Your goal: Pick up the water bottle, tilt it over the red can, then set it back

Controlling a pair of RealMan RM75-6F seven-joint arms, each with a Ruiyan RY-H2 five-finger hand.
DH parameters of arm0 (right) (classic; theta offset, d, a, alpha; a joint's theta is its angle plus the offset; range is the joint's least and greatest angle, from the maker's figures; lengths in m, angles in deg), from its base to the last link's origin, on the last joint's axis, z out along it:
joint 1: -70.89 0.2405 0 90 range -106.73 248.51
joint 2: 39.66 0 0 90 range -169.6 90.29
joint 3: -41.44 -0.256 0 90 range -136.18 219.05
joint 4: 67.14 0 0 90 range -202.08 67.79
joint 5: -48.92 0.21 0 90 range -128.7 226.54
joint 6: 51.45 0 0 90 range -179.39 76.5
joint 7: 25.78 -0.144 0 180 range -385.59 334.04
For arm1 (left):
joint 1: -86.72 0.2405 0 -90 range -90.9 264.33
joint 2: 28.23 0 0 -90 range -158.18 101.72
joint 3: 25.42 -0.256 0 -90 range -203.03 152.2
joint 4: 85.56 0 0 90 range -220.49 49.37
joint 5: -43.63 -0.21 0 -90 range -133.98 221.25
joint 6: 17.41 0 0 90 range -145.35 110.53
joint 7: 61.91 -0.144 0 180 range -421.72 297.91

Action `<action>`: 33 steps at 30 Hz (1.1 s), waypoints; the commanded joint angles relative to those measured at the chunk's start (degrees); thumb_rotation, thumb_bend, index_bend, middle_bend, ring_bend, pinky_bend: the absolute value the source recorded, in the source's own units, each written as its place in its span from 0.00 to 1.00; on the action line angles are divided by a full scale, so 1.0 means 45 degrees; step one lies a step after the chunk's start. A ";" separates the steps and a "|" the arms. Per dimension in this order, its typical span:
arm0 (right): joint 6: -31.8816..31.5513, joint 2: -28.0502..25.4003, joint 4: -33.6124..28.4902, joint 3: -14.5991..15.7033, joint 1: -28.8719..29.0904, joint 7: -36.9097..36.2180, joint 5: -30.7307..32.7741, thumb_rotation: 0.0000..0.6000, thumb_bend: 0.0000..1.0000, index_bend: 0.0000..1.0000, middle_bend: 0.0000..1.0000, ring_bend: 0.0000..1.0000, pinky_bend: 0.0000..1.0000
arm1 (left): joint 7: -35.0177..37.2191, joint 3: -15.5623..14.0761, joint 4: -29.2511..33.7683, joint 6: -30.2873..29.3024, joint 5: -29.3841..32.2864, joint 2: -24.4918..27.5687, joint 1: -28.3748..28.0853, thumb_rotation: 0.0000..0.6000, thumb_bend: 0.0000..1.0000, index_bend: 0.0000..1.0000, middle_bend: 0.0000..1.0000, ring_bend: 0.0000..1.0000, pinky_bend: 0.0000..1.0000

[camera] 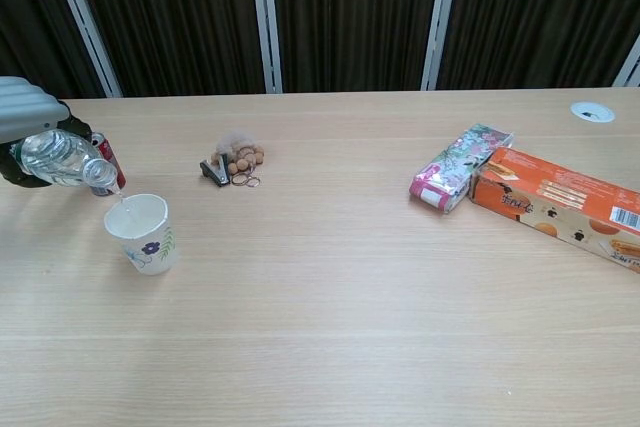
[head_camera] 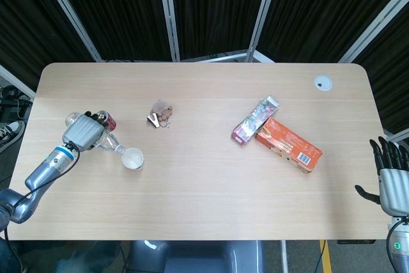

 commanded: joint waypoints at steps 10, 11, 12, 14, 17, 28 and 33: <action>0.0048 0.0031 0.0005 0.0017 0.0018 0.0067 0.0022 1.00 0.00 0.00 0.00 0.00 0.00 | 0.2728 -0.0209 -0.0554 -0.0901 -0.0441 -0.0210 0.0259 1.00 0.47 0.48 0.44 0.31 0.35; 0.0054 0.0034 0.0006 0.0017 0.0021 0.0080 0.0028 1.00 0.00 0.00 0.00 0.00 0.00 | 0.3160 -0.0227 -0.0618 -0.0984 -0.0481 -0.0220 0.0279 1.00 0.47 0.48 0.44 0.31 0.35; 0.0066 0.0041 0.0006 0.0017 0.0027 0.0100 0.0039 1.00 0.00 0.00 0.00 0.00 0.00 | 0.3701 -0.0247 -0.0697 -0.1052 -0.0509 -0.0232 0.0303 1.00 0.47 0.48 0.44 0.31 0.35; 0.0075 0.0047 -0.0002 0.0017 0.0035 0.0138 0.0044 1.00 0.00 0.00 0.00 0.00 0.00 | 0.4571 -0.0235 -0.0732 -0.1135 -0.0494 -0.0239 0.0341 1.00 0.47 0.48 0.44 0.31 0.35; 0.0065 0.0071 -0.0006 0.0026 0.0031 0.0188 0.0047 1.00 0.00 0.00 0.00 0.00 0.00 | 0.6091 -0.0227 -0.0668 -0.1381 -0.0525 -0.0155 0.0415 1.00 0.47 0.48 0.44 0.31 0.35; 0.0059 0.0056 -0.0083 0.0041 0.0039 0.0212 0.0008 1.00 0.00 0.00 0.00 0.00 0.00 | 1.2625 0.0916 0.3100 -0.3139 -0.0211 0.1371 0.0574 1.00 0.47 0.50 0.45 0.31 0.35; 0.0037 0.0036 -0.0112 0.0035 0.0038 0.0204 -0.0009 1.00 0.00 0.00 0.00 0.00 0.00 | 1.4260 0.1819 0.5799 -0.3302 0.0293 0.1957 0.0316 1.00 0.46 0.51 0.46 0.32 0.35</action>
